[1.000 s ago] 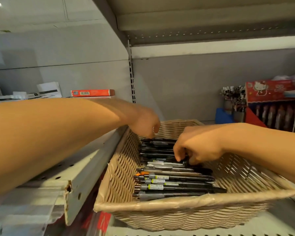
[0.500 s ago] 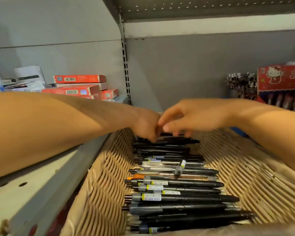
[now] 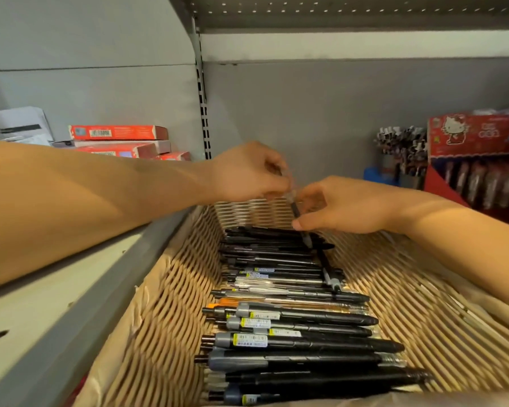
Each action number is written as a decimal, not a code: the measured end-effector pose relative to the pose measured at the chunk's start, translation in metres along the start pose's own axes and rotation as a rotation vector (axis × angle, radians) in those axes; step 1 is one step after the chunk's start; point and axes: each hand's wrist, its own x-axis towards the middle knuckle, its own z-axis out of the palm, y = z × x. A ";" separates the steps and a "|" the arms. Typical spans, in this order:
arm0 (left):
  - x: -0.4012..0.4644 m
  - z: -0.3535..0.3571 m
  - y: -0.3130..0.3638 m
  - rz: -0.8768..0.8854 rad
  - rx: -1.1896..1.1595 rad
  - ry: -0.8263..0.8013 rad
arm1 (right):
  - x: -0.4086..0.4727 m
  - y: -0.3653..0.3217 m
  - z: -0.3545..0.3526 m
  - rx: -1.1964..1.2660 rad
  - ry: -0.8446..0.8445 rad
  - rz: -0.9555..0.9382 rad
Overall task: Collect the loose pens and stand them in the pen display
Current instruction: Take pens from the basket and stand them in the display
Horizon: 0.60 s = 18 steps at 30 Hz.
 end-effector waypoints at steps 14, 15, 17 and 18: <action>-0.022 0.033 0.033 0.508 0.574 -0.624 | 0.007 0.006 -0.008 0.240 0.228 0.092; -0.021 0.035 0.032 0.549 0.619 -0.650 | 0.007 0.006 -0.007 0.245 0.215 0.100; -0.020 0.039 0.029 0.548 0.628 -0.652 | 0.009 0.005 -0.005 0.244 0.192 0.114; -0.021 0.042 0.027 0.520 0.601 -0.647 | 0.008 0.005 -0.004 0.244 0.188 0.115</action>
